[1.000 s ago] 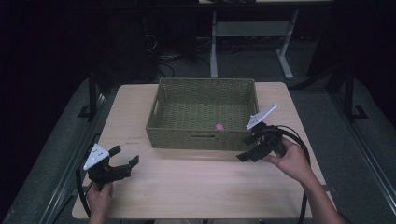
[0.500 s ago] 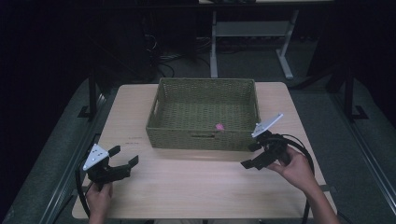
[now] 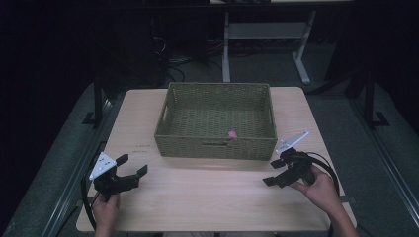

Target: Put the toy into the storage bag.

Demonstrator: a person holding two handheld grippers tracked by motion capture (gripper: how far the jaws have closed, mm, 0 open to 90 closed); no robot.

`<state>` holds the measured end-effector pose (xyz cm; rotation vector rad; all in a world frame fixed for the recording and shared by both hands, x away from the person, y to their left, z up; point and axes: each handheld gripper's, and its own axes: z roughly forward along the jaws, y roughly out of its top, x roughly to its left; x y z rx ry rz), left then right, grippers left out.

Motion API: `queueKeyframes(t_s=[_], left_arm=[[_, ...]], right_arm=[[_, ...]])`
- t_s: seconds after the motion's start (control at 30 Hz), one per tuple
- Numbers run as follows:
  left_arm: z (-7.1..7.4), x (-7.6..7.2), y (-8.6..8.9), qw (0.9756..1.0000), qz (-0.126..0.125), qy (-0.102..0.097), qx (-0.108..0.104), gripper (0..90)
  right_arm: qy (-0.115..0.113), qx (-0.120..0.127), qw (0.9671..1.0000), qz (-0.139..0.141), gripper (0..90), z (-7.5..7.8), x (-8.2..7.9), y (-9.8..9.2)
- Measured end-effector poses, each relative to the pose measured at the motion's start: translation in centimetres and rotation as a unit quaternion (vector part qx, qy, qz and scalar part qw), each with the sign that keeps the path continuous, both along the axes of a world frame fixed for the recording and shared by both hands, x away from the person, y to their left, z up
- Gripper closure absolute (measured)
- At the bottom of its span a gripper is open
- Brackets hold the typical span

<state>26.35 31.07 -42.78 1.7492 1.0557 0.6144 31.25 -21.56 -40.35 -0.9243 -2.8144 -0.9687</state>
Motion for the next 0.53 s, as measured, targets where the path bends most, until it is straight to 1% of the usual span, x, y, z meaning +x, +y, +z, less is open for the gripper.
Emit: queueKeyframes(t_s=[0.03,0.23,0.3,0.37,0.47,0.53], left_arm=[[0.0,0.0,0.0,1.0000,0.000,0.000,0.000,13.3],[0.0,0.0,0.0,1.0000,-0.002,-0.001,0.001,13.3],[0.0,0.0,-0.1,1.0000,-0.002,-0.001,0.000,13.3],[0.0,0.0,-0.1,1.0000,-0.002,-0.001,0.000,13.3],[0.0,0.0,-0.1,1.0000,-0.002,-0.001,0.000,13.3],[0.0,0.0,-0.2,1.0000,-0.002,-0.002,0.001,13.3]], right_arm=[[0.005,0.002,1.0000,-0.001,23.9,-0.2,-0.1,-0.2],[0.006,0.014,0.9997,-0.020,23.9,-1.1,-1.1,-1.3],[0.000,0.012,0.9996,-0.024,23.9,-1.2,-1.5,-1.5],[-0.001,0.018,0.9995,-0.026,23.9,-1.5,-2.1,-1.7],[-0.003,0.014,0.9994,-0.030,23.8,-1.6,-2.4,-1.7],[-0.020,0.016,0.9991,-0.033,23.8,-1.3,-3.8,-1.4]])
